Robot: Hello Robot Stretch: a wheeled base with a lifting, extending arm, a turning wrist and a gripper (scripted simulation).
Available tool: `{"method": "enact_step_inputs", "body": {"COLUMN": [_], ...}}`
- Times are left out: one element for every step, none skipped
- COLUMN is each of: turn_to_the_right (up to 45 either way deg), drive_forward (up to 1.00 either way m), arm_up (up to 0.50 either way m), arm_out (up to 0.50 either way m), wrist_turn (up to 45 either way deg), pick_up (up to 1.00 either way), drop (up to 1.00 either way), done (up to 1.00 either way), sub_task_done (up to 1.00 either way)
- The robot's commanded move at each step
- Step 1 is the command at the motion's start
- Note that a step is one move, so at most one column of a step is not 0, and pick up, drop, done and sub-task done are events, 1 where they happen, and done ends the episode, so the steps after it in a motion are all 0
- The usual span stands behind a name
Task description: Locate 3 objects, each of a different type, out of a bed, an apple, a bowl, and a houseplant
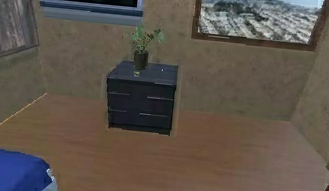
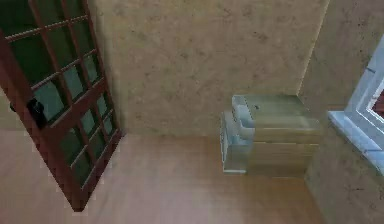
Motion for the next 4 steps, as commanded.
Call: {"method": "enact_step_inputs", "body": {"turn_to_the_right": [0.0,6.0,0.0,-27.0], "drive_forward": [1.00,0.00,0.50,0.00], "arm_up": [0.00,0.00,0.00,0.00], "arm_out": [0.00,0.00,0.00,0.00], "wrist_turn": [0.0,0.0,0.0,0.0], "pick_up": [0.00,0.00,0.00,0.00], "drop": [0.00,0.00,0.00,0.00], "done": [0.00,0.00,0.00,0.00], "sub_task_done": [0.00,0.00,0.00,0.00]}}
